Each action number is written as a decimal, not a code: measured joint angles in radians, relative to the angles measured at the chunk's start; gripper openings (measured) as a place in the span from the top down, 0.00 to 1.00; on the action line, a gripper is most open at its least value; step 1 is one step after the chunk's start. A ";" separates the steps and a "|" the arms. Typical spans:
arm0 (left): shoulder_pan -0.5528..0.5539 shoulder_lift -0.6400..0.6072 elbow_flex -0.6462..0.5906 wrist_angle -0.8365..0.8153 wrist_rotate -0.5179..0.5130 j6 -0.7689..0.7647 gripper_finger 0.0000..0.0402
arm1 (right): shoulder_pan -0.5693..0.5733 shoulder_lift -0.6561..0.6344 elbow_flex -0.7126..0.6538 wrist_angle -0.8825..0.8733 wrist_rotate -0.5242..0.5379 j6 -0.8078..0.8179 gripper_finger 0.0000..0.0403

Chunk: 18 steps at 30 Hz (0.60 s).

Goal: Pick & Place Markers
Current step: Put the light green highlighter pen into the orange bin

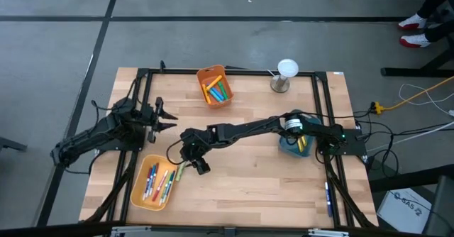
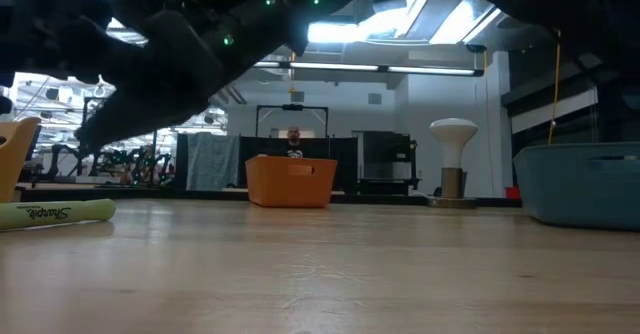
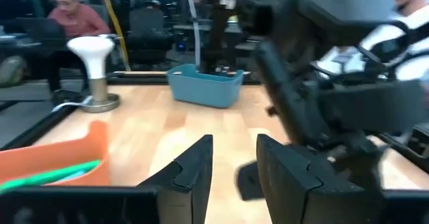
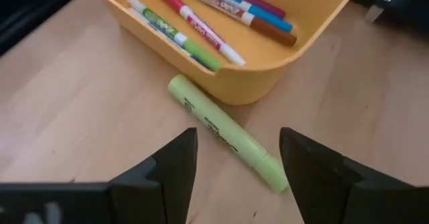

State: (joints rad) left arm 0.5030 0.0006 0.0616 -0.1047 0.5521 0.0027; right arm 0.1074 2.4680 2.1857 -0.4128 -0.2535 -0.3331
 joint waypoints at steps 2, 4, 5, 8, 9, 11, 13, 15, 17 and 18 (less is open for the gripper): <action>0.029 0.000 0.000 0.000 -0.005 -0.005 0.72 | 0.000 0.009 0.000 0.000 0.002 -0.003 0.48; 0.051 0.002 0.000 0.000 -0.007 -0.021 0.73 | 0.000 0.017 0.000 0.001 0.028 0.007 0.48; 0.061 0.003 0.000 0.000 -0.008 -0.032 0.73 | 0.000 0.019 0.000 -0.002 0.051 0.011 0.48; 0.082 0.003 0.000 0.000 -0.008 -0.082 0.73 | 0.000 0.019 0.000 -0.014 0.113 0.008 0.48; 0.084 0.003 0.000 0.000 -0.009 -0.093 0.73 | 0.000 0.019 0.000 -0.016 0.126 0.007 0.48; 0.085 0.003 0.000 0.000 -0.009 -0.094 0.73 | 0.000 0.019 0.000 -0.016 0.130 0.007 0.48; 0.085 0.003 0.000 0.000 -0.009 -0.094 0.72 | 0.000 0.019 0.000 -0.016 0.130 0.006 0.48; 0.085 0.003 0.000 0.000 -0.009 -0.094 0.72 | 0.000 0.019 0.000 -0.017 0.129 0.006 0.48; 0.084 0.003 0.000 0.000 -0.009 -0.097 0.73 | 0.000 0.019 0.000 -0.017 0.129 0.006 0.48; 0.084 0.003 0.000 0.000 -0.009 -0.096 0.73 | 0.000 0.024 0.000 -0.011 0.130 0.006 0.48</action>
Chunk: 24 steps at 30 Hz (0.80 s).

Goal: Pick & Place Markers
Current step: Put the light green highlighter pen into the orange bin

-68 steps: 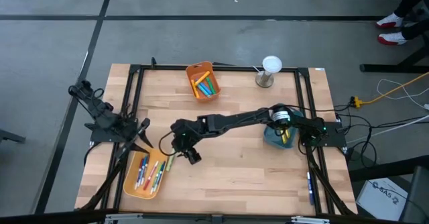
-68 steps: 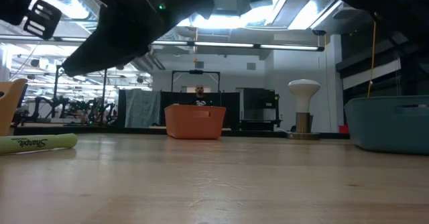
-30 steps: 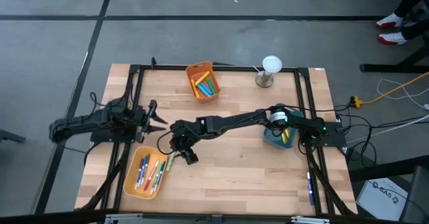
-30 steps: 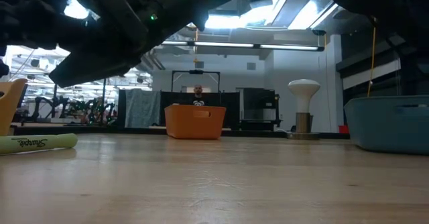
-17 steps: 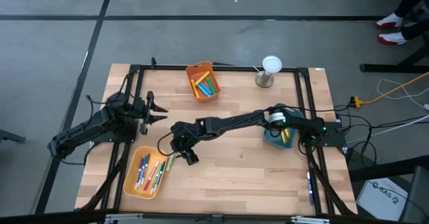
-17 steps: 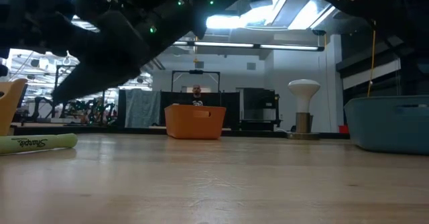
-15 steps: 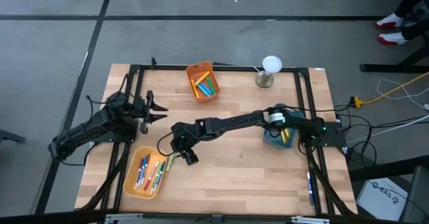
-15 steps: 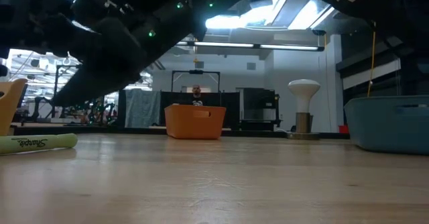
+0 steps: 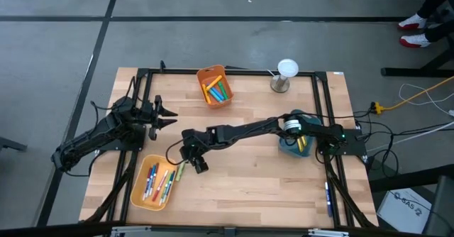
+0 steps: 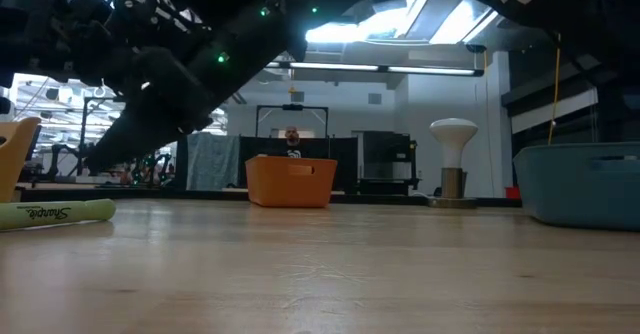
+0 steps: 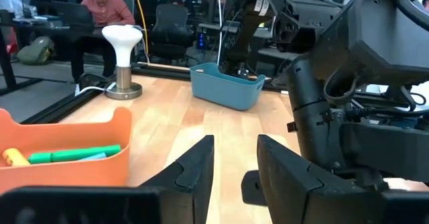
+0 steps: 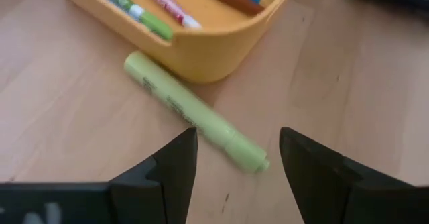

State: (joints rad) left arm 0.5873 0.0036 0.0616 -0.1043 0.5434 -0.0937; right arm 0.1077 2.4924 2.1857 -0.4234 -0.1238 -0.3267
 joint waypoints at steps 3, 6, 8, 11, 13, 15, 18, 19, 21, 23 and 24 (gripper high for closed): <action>0.000 0.000 0.000 0.001 0.000 0.000 0.73 | 0.000 0.009 0.000 0.026 0.000 0.002 0.48; 0.000 0.000 0.000 0.002 0.000 0.001 0.73 | 0.000 0.026 0.000 0.055 0.000 0.001 0.48; 0.000 0.000 0.000 0.002 0.000 0.002 0.73 | 0.000 0.040 0.000 0.072 0.000 -0.005 0.48; 0.000 0.000 -0.001 0.005 0.000 0.002 0.72 | 0.000 0.044 0.000 0.062 0.000 -0.022 0.48; 0.000 0.000 -0.001 0.005 0.000 0.002 0.72 | 0.000 0.048 0.000 0.073 -0.001 -0.035 0.48; 0.000 0.001 -0.001 0.004 0.000 0.002 0.73 | 0.000 0.051 0.000 0.070 -0.001 -0.056 0.48; 0.000 0.001 -0.001 0.005 0.000 0.002 0.73 | -0.007 0.067 0.000 0.086 -0.013 -0.070 0.48; 0.000 0.001 -0.001 0.005 0.000 0.002 0.74 | -0.011 0.069 0.000 0.080 -0.034 -0.071 0.48; 0.000 0.001 -0.001 0.005 0.000 0.002 0.73 | -0.016 0.088 0.001 0.094 -0.093 -0.077 0.48; 0.000 0.001 -0.001 0.005 0.000 0.002 0.73 | -0.018 0.095 0.000 0.096 -0.117 -0.074 0.48; 0.000 0.001 -0.001 0.005 0.000 0.002 0.73 | -0.019 0.104 0.002 0.097 -0.117 -0.074 0.48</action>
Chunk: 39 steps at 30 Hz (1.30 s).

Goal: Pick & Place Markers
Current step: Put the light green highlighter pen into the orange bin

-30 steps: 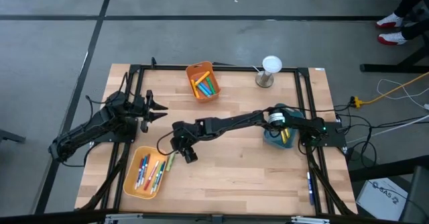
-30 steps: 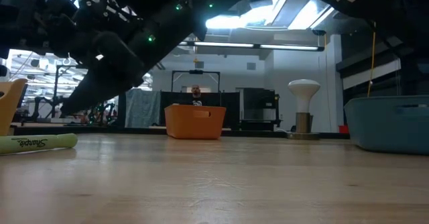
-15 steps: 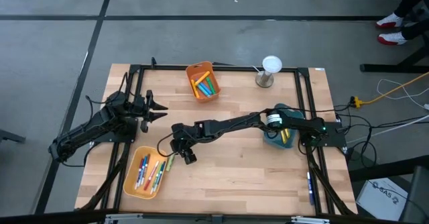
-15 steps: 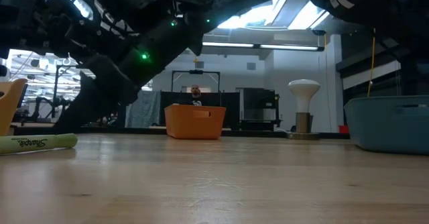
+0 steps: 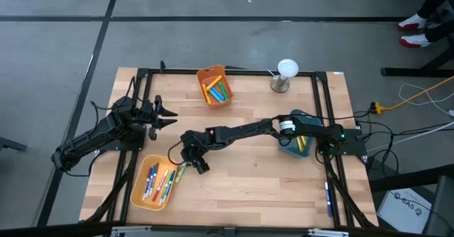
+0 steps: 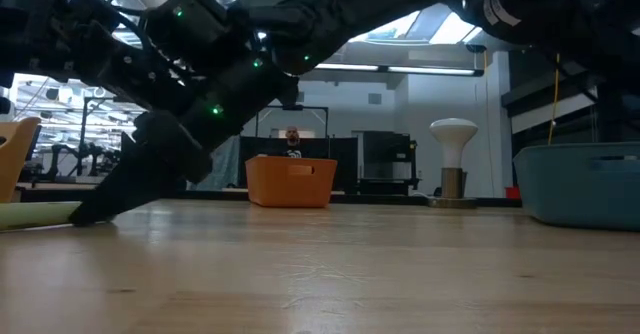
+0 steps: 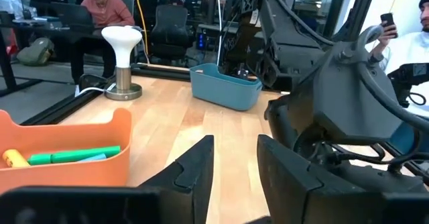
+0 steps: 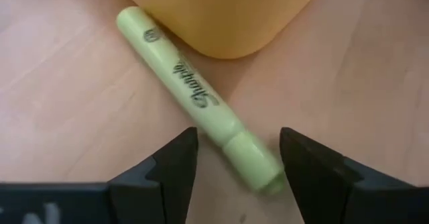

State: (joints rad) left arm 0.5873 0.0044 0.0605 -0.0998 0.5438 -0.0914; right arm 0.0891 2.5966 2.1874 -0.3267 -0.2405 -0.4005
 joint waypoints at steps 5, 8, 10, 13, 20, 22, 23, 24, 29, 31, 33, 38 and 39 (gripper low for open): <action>0.000 0.000 0.000 0.000 0.000 0.000 0.73 | 0.001 0.005 0.002 -0.027 0.000 0.003 0.52; 0.000 0.000 0.000 0.000 0.000 0.000 0.73 | 0.001 0.005 0.004 -0.052 0.005 0.004 0.62; 0.000 0.000 0.000 0.000 0.000 0.000 0.73 | 0.004 0.005 0.004 -0.056 -0.005 0.005 0.70; 0.000 0.000 0.000 0.000 0.000 0.000 0.73 | 0.010 0.005 0.003 -0.063 -0.009 0.010 0.81; 0.000 0.000 0.000 0.000 0.000 0.000 0.73 | 0.011 0.006 0.001 -0.063 -0.023 0.100 0.84; 0.000 0.000 0.000 0.000 0.000 0.000 0.73 | 0.012 0.006 0.001 -0.063 -0.024 0.116 0.81; 0.000 0.000 0.000 0.000 0.000 0.000 0.73 | 0.012 0.006 0.000 -0.063 -0.029 0.122 0.80; 0.000 0.000 0.000 0.000 0.000 0.000 0.73 | 0.012 0.006 0.000 -0.063 -0.036 0.125 0.79; 0.000 0.000 0.000 0.000 0.000 0.000 0.72 | 0.013 -0.016 -0.001 -0.132 -0.051 0.134 0.84; 0.000 0.000 0.000 0.000 0.000 0.000 0.72 | 0.016 -0.027 -0.002 -0.173 -0.054 0.140 0.85; 0.000 0.000 0.000 0.000 0.000 0.000 0.73 | 0.019 -0.043 -0.003 -0.203 -0.055 0.140 0.85; 0.000 0.000 0.000 0.000 0.000 0.000 0.73 | 0.030 -0.070 -0.005 -0.284 -0.031 0.139 0.83; 0.000 0.000 0.000 0.000 0.000 0.000 0.73 | 0.032 -0.078 -0.006 -0.305 -0.019 0.139 0.83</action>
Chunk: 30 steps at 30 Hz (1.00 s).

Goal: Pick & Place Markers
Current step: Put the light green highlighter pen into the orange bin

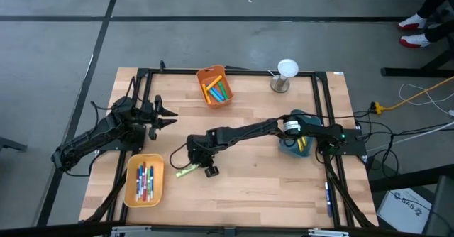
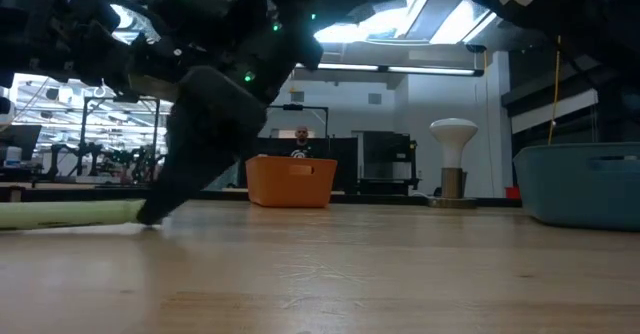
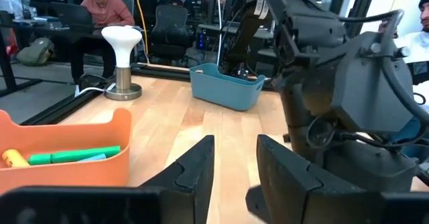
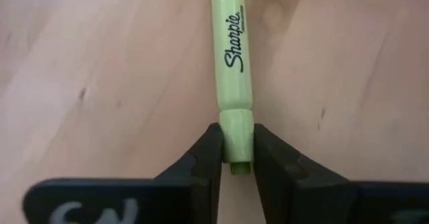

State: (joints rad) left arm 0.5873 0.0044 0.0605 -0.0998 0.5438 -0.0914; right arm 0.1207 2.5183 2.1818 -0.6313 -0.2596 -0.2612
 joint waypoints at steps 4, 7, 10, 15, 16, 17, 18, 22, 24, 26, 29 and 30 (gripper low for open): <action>0.000 0.000 0.000 0.000 0.000 0.000 0.72 | 0.000 -0.021 0.000 -0.051 0.045 0.009 0.85; 0.000 0.000 0.000 0.000 0.000 0.000 0.73 | 0.000 -0.039 0.000 -0.047 0.053 0.026 0.85; 0.000 0.000 0.000 0.000 0.000 0.000 0.73 | -0.001 -0.059 0.000 -0.066 0.090 0.028 0.84; 0.000 0.000 0.000 0.000 0.001 0.000 0.73 | -0.001 -0.095 0.000 -0.135 0.138 0.050 0.85; 0.000 0.000 0.000 0.000 0.000 0.000 0.73 | -0.001 -0.108 0.000 -0.138 0.141 0.050 0.85; 0.000 0.000 0.000 0.000 0.001 0.000 0.72 | -0.001 -0.117 0.000 -0.154 0.146 0.052 0.85; 0.000 0.000 0.000 0.000 0.001 0.000 0.72 | -0.001 -0.127 0.001 -0.157 0.153 0.051 0.85; 0.000 0.000 0.000 0.000 0.000 0.000 0.73 | -0.001 -0.164 0.002 -0.234 0.175 0.055 0.85; 0.000 0.000 0.000 0.000 0.000 0.000 0.73 | -0.007 -0.188 0.002 -0.272 0.189 0.066 0.85; 0.000 0.000 0.000 0.000 0.000 0.000 0.73 | -0.014 -0.216 0.002 -0.323 0.190 0.074 0.85; 0.000 0.000 0.000 0.000 0.000 0.000 0.73 | -0.024 -0.252 0.002 -0.367 0.215 0.073 0.85; 0.000 0.000 0.000 0.000 0.000 0.000 0.73 | -0.028 -0.264 0.003 -0.375 0.221 0.071 0.85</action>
State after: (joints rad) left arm 0.5869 0.0044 0.0605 -0.0998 0.5443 -0.0915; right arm 0.0925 2.2542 2.1845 -1.0060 -0.0383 -0.1907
